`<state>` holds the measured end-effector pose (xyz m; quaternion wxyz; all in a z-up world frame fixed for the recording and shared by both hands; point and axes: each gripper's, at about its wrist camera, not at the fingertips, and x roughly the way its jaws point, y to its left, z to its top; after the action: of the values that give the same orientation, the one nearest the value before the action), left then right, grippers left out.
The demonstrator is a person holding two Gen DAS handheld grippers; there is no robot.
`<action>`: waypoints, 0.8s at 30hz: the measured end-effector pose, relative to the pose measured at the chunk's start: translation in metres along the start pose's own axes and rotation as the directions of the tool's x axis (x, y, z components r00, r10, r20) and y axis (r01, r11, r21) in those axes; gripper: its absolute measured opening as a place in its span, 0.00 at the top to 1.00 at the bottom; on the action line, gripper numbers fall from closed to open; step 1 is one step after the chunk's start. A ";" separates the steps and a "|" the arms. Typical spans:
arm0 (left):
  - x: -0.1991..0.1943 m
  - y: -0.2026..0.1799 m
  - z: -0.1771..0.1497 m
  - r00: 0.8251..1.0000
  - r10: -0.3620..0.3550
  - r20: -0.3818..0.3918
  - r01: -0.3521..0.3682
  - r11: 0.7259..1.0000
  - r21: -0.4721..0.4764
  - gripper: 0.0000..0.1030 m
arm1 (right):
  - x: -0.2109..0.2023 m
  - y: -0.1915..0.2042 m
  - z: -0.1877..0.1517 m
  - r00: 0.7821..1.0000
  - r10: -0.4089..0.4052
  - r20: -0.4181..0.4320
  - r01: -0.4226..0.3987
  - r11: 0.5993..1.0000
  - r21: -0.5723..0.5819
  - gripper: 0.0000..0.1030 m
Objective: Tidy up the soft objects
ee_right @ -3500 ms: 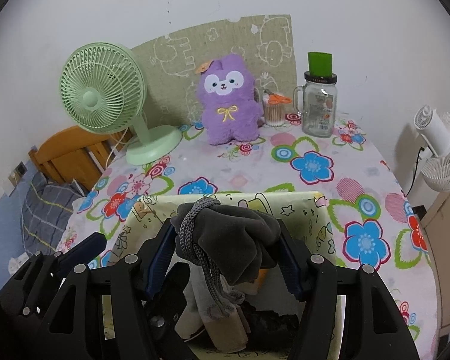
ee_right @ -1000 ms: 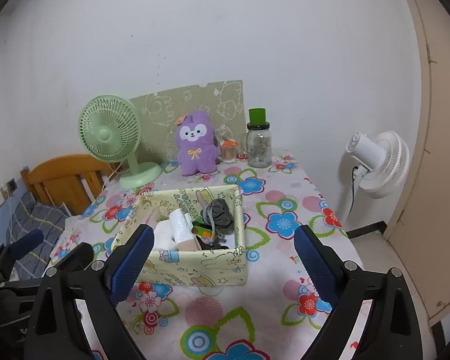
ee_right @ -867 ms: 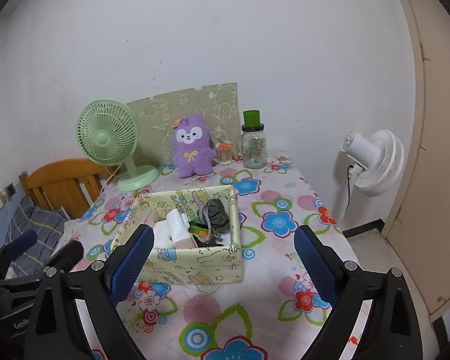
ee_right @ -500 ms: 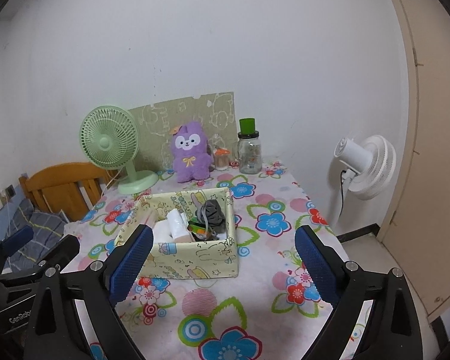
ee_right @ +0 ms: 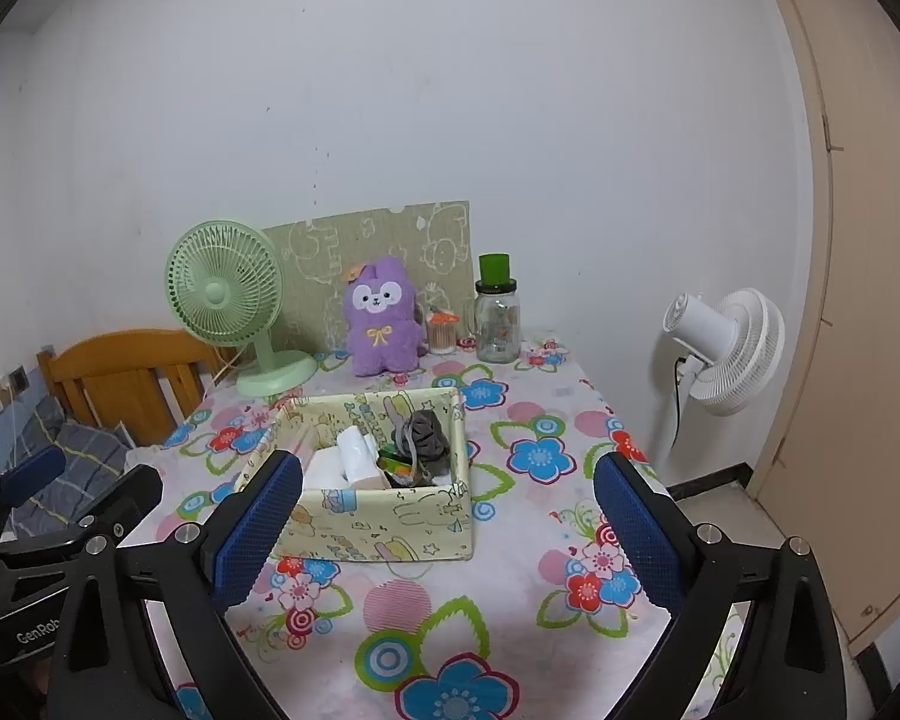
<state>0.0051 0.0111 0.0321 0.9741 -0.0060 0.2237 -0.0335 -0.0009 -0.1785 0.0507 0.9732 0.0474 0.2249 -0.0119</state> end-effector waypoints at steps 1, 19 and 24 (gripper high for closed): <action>0.000 0.000 0.000 1.000 0.000 0.001 0.000 1.000 0.000 0.00 | 0.000 0.000 0.000 1.000 0.001 0.001 -0.001 1.000 0.000 0.04; 0.002 0.003 0.001 1.000 0.001 0.005 -0.001 1.000 -0.008 0.00 | 0.001 0.001 0.001 1.000 0.001 0.004 -0.001 1.000 -0.003 0.03; 0.001 0.003 0.001 1.000 0.002 0.004 -0.002 1.000 -0.008 0.00 | 0.001 0.001 0.001 1.000 0.004 0.006 -0.004 1.000 -0.002 0.03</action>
<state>0.0072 0.0140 0.0325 0.9745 -0.0098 0.2221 -0.0315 0.0001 -0.1776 0.0517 0.9739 0.0471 0.2217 -0.0099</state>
